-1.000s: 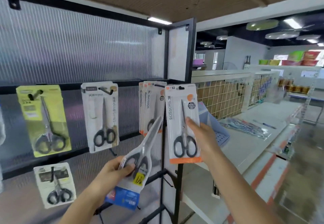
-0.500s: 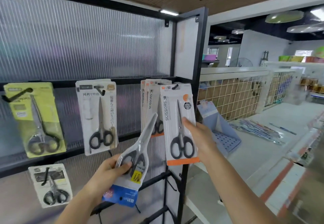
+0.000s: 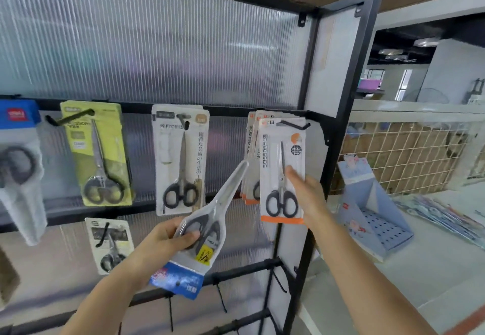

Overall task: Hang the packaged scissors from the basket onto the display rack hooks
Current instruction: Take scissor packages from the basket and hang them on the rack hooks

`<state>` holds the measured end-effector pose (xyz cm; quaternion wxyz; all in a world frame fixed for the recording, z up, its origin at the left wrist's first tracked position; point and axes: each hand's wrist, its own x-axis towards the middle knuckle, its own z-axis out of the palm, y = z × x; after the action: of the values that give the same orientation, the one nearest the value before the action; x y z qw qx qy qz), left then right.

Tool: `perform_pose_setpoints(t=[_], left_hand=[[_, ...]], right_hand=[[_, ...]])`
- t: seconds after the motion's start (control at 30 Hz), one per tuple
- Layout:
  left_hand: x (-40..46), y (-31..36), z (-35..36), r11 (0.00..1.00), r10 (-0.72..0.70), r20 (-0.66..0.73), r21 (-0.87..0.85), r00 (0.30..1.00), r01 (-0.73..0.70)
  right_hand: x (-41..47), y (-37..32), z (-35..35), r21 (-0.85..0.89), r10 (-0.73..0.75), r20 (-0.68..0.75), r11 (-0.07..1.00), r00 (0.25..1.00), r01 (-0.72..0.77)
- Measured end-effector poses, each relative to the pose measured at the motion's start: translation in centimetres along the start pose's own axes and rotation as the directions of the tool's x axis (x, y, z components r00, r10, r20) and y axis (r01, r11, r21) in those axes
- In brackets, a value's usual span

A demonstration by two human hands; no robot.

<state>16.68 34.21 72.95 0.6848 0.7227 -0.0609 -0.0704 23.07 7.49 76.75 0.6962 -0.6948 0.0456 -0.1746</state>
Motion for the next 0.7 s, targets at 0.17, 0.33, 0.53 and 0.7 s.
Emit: perform_pose_setpoints(t=[0.17,0.33,0.53,0.7], left_hand=[[-0.8,-0.6,-2.1,0.991,0.046,-0.026,0.128,0.999,-0.042],[-2.7,-0.5,-3.5,0.983,0.092,0.007,0.158,0.996,-0.092],[-5.9,0.0,-7.2,0.873,0.132,0.028,0.470,0.991,-0.130],[-9.1,0.8,-11.1,0.653,0.182,0.070,0.737,0.981,-0.174]], right_hand=[[2.6,1.3,1.2,-0.019,0.014,0.002,1.000,1.000,-0.014],[1.8,1.9,1.8,-0.286,-0.254,-0.270,0.942,0.929,0.175],[-7.2,-0.1,7.6,-0.422,-0.877,0.271,0.262,0.396,0.868],[-13.3,-2.3,15.4,-0.265,-0.376,0.892,0.018,0.252,0.964]])
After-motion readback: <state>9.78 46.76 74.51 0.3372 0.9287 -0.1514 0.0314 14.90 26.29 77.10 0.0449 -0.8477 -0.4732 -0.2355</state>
